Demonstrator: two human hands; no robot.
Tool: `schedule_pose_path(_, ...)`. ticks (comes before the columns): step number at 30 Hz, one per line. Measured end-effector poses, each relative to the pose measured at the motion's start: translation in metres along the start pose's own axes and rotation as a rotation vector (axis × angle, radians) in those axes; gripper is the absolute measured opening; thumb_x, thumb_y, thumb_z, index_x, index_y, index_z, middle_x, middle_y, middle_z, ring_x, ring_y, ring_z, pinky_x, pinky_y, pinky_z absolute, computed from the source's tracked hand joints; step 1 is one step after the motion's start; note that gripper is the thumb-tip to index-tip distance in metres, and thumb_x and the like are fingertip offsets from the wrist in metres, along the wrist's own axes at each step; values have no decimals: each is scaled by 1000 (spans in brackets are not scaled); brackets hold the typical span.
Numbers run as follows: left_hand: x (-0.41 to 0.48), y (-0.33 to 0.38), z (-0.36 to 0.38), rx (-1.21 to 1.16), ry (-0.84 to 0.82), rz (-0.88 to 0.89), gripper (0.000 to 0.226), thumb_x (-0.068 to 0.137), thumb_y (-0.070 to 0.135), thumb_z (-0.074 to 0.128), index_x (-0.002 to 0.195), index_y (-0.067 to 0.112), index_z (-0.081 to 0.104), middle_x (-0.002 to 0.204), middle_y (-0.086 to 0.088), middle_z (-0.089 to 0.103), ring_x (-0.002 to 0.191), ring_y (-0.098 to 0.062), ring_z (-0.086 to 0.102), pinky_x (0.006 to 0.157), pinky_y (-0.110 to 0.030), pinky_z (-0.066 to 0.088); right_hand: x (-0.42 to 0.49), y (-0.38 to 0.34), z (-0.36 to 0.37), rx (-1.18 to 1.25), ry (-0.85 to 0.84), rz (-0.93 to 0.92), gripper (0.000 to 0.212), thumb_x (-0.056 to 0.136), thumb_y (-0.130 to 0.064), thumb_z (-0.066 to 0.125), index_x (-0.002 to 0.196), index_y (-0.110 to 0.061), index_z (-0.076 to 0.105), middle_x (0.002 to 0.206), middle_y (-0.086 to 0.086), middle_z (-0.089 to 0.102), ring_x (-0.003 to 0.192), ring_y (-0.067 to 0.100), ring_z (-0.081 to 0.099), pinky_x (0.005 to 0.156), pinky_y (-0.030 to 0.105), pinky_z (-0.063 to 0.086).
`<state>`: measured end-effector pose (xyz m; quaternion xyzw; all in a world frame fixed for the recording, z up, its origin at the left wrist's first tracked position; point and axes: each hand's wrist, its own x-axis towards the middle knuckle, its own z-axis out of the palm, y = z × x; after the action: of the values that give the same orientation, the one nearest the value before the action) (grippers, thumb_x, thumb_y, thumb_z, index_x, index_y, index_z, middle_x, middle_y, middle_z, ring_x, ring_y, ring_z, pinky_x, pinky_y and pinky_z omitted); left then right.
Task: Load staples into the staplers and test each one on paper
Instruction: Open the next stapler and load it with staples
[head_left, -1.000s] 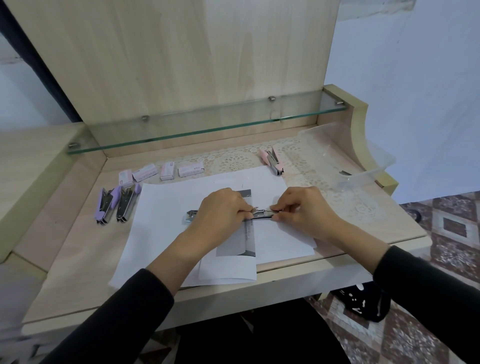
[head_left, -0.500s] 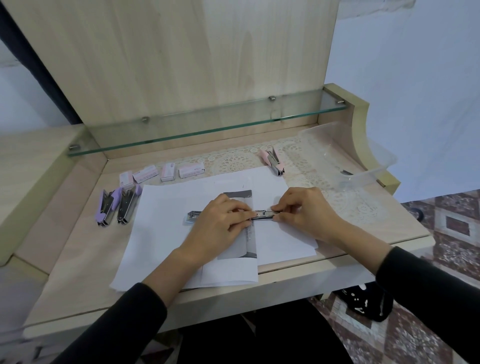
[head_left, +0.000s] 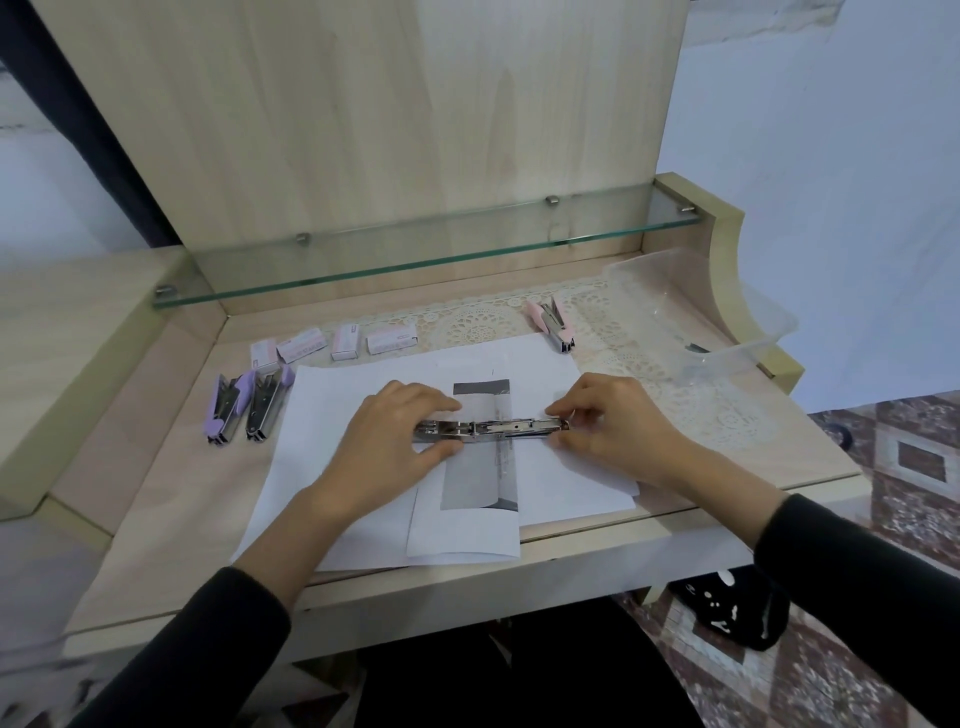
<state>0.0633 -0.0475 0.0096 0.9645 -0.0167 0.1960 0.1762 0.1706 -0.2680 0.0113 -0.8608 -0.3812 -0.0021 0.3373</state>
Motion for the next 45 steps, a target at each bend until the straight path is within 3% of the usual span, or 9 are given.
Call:
schedule_pose_path(4, -6, -13, -16, 24, -79, -130, 40, 76, 36, 71, 113, 23, 62, 105, 9, 62, 98, -11, 50, 86, -27, 38, 3, -3, -2, -44, -41, 0, 22, 71, -12, 75, 93, -11, 73, 81, 4, 58, 66, 11, 51, 67, 15, 37)
schedule_pose_path(9, -10, -15, -27, -235, 7, -273, 25, 72, 13, 76, 95, 22, 70, 89, 8, 64, 79, 0, 54, 66, -8, 39, 1, 3, 6, 8, 45, -73, 21, 65, -3, 78, 83, -12, 75, 70, 6, 62, 65, -9, 53, 63, 2, 37)
schedule_pose_path(15, -7, 0, -32, -657, 196, -412, 33, 69, 1, 75, 92, 23, 65, 89, 2, 65, 70, 3, 58, 66, -8, 47, -1, -1, 12, 67, 96, -37, 18, 68, -7, 77, 83, -17, 76, 68, -5, 56, 69, -5, 53, 60, 6, 36)
schedule_pose_path(20, 7, 25, -26, -883, 273, -377, 34, 68, -6, 72, 89, 19, 63, 83, 2, 65, 68, -1, 61, 68, -11, 48, -2, -3, 21, 135, 143, 14, 16, 68, -9, 77, 81, -18, 76, 70, 4, 59, 63, -1, 51, 56, 15, 35)
schedule_pose_path(25, 23, 49, -13, -753, 101, -212, 35, 70, -4, 72, 93, 23, 68, 84, 2, 69, 73, -1, 63, 75, -12, 50, -2, -4, 14, 164, 100, 53, 21, 68, -4, 74, 84, -17, 75, 68, -10, 57, 61, -2, 52, 58, 8, 35)
schedule_pose_path(29, 28, 54, 5, -353, -16, 47, 33, 76, 6, 70, 108, 8, 67, 96, -8, 71, 82, -14, 64, 80, -22, 48, -5, 3, -2, 280, 37, 135, 30, 72, 5, 67, 94, -15, 70, 76, -7, 65, 65, 0, 58, 68, 5, 44)
schedule_pose_path(35, 35, 54, 13, -183, -124, 29, 28, 78, 11, 71, 105, 11, 68, 94, -9, 72, 80, -20, 63, 69, -8, 37, -12, 8, -10, 345, -14, 127, 33, 76, 10, 61, 101, -11, 68, 82, -3, 67, 72, -8, 60, 75, 5, 46)
schedule_pose_path(38, 39, 55, 12, -181, -160, 13, 29, 77, 11, 72, 105, 11, 69, 92, -9, 72, 73, -13, 57, 66, -1, 35, -13, 7, -10, 343, -3, 124, 32, 78, 10, 59, 101, -11, 69, 82, -3, 67, 72, -11, 59, 75, 4, 45)
schedule_pose_path(45, 42, 56, 10, -158, -204, -16, 29, 77, 13, 72, 105, 12, 69, 93, -8, 72, 72, -9, 53, 64, 1, 33, -13, 8, -3, 342, 47, 116, 28, 78, 6, 62, 96, -13, 72, 83, -4, 69, 74, -14, 59, 74, 2, 44)
